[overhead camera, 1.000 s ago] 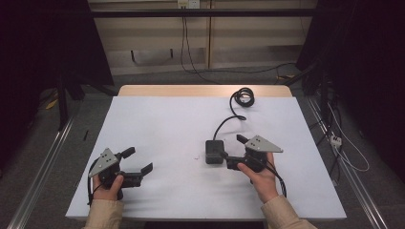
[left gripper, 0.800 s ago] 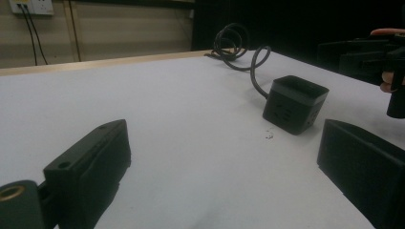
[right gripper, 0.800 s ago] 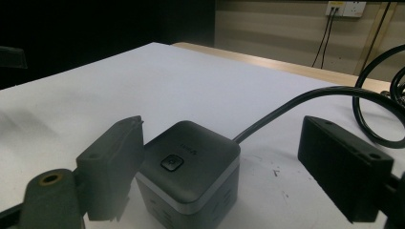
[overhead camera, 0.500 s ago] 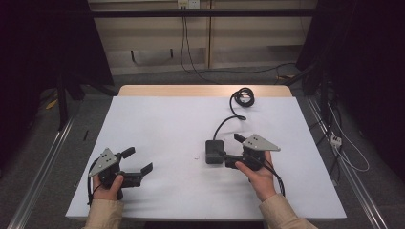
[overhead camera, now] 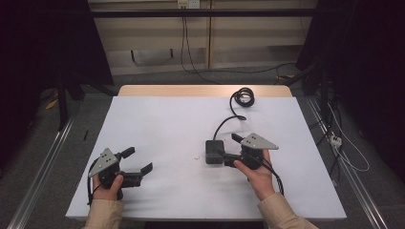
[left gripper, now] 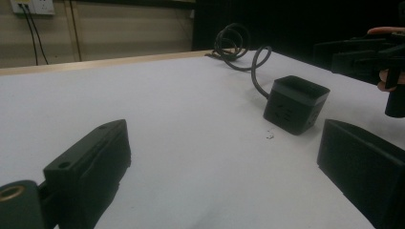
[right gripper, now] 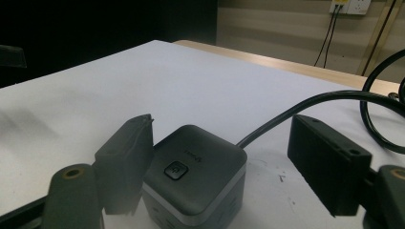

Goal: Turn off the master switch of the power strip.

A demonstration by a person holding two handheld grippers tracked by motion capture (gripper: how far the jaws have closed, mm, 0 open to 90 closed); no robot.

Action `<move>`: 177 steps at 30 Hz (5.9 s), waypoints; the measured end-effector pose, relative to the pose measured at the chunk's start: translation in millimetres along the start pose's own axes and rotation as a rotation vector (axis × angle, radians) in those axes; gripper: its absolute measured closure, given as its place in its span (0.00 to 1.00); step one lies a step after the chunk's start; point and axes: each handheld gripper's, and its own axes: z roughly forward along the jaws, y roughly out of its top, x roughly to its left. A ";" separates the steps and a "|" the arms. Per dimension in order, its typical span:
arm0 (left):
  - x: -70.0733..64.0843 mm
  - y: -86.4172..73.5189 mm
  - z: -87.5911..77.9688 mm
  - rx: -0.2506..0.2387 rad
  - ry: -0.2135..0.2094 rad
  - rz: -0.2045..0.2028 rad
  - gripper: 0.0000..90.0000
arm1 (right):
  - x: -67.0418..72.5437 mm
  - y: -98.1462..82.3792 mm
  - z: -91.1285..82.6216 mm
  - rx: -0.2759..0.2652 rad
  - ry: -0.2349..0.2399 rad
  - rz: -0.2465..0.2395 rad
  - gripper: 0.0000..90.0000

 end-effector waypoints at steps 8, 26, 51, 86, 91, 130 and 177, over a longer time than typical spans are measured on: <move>0.1 -0.1 0.1 0.001 0.001 0.000 0.04 | 0.5 1.9 2.1 0.007 0.006 0.002 0.31; 0.2 -0.1 0.0 0.001 0.001 0.000 0.04 | 0.3 2.8 5.2 0.019 0.025 0.005 0.47; 0.1 -0.2 0.1 0.001 0.002 -0.001 0.04 | -0.2 6.5 9.4 0.034 0.066 0.023 0.66; 0.1 -0.7 0.8 0.002 0.002 -0.005 0.04 | 1.3 7.9 13.5 0.061 0.081 -0.008 0.83; 0.1 -0.7 0.8 0.003 0.002 -0.004 0.04 | 1.1 7.4 13.8 0.068 0.083 -0.015 0.86; 0.5 -0.9 0.8 0.000 0.002 -0.004 0.04 | 5.7 3.1 17.1 0.119 0.123 -0.031 0.99; 0.5 -0.7 0.4 0.003 0.006 -0.004 0.04 | 9.1 0.8 17.7 0.155 0.129 -0.051 1.00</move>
